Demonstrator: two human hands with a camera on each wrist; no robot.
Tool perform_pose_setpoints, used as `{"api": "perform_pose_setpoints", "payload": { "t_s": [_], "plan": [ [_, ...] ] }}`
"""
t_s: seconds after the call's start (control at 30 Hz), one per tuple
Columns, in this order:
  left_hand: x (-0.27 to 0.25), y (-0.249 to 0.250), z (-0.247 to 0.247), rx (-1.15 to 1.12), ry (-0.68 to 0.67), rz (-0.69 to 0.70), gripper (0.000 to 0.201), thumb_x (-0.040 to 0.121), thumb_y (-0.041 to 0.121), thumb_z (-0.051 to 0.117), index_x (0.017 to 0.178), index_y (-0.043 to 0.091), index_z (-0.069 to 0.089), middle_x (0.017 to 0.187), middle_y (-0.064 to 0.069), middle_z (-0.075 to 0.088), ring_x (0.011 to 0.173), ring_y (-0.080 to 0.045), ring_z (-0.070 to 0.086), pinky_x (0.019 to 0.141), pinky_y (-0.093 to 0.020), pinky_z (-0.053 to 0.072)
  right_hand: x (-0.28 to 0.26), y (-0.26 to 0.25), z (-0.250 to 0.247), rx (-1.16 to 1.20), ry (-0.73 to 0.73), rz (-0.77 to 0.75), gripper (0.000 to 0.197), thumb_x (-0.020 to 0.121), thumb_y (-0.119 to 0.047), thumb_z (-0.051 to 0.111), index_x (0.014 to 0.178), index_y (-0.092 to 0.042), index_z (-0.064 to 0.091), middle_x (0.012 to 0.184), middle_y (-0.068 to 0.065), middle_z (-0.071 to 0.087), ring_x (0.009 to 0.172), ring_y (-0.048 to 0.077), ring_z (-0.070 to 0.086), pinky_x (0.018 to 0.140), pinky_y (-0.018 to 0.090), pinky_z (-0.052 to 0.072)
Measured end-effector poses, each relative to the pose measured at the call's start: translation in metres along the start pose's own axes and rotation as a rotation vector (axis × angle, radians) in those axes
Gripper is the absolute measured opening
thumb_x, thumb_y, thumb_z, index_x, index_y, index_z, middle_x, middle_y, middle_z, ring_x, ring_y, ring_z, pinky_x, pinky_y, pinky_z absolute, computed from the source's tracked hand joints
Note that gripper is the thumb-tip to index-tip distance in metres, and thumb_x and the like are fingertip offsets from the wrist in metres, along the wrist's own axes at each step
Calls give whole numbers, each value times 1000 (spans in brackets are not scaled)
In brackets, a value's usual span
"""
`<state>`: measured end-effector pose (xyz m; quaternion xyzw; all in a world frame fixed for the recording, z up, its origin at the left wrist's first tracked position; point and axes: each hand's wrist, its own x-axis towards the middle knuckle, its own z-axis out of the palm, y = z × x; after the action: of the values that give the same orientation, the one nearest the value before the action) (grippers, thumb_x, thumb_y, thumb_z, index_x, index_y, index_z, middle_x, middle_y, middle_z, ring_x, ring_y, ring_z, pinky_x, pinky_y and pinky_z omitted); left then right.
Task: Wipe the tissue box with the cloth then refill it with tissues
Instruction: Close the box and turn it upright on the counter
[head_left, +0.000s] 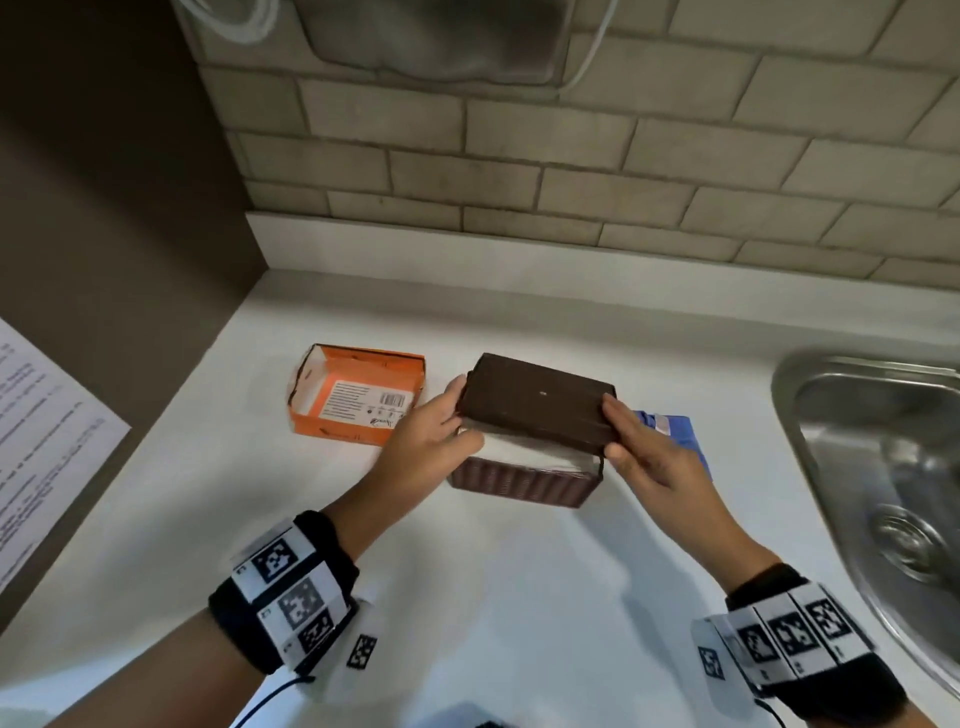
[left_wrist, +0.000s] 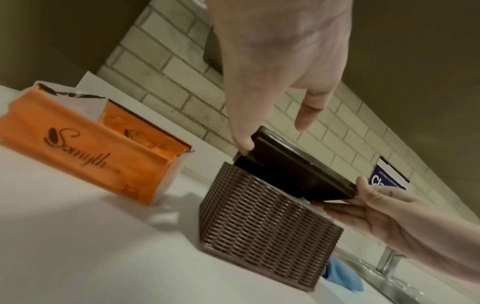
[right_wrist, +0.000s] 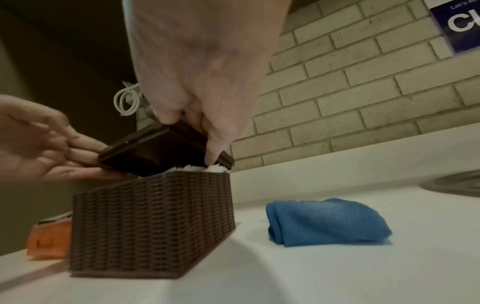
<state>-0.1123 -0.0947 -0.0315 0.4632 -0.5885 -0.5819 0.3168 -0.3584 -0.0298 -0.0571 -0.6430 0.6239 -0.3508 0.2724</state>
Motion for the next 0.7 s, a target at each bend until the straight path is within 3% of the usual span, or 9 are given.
{"api": "perform_pose_setpoints", "payload": {
  "t_s": [0.03,0.07,0.17,0.23,0.33,0.47,0.57,0.7],
  "plan": [
    [-1,-2,1,12,14,10,59,87,1,55,122,48,42,94,42,64,92,23,58,78,-1,42,-1,3,2,-47,-15,-10,54,90,-31,49,141,-18,41,138,-29,31,124,-26,28,100,-4,23],
    [-1,-6,2,24,37,16,58,86,4,56,125,46,45,90,41,65,88,23,60,75,0,42,-1,6,3,-85,-33,-18,54,90,-32,49,142,-19,40,140,-28,29,126,-25,26,102,-1,24],
    [-1,-16,2,88,137,-3,57,88,9,59,141,23,44,98,35,57,83,23,58,72,0,43,-1,16,5,-197,-76,-88,56,89,-37,47,142,-19,41,147,-19,29,128,-1,39,102,7,27],
    [-1,-21,2,154,144,-10,57,91,10,58,145,19,41,114,29,54,98,17,53,75,3,41,0,24,7,-284,-95,-146,53,92,-36,50,141,-19,42,149,-15,30,124,10,42,102,13,26],
    [0,-27,3,220,175,3,53,95,6,53,145,17,41,127,12,53,115,1,51,77,6,39,-1,27,10,-332,-82,-185,53,92,-37,52,141,-20,43,148,-15,31,118,8,39,102,24,27],
    [7,-29,1,261,261,22,43,93,2,53,135,11,53,115,4,60,98,-4,57,71,5,41,-3,22,10,-311,-89,-173,51,92,-41,48,140,-25,43,146,-24,28,118,2,35,102,18,22],
    [12,-31,-2,258,293,10,38,92,1,54,129,9,57,116,-5,65,99,-11,58,71,-1,43,3,24,11,-335,-127,-165,50,93,-41,48,140,-25,44,148,-21,31,122,10,42,103,20,24],
    [15,-33,-3,229,315,-12,34,90,0,56,123,7,60,111,-5,65,101,-15,61,77,-11,43,10,25,11,-446,-156,-198,53,92,-48,45,138,-22,48,148,-14,37,119,20,52,102,29,34]
  ]
}}
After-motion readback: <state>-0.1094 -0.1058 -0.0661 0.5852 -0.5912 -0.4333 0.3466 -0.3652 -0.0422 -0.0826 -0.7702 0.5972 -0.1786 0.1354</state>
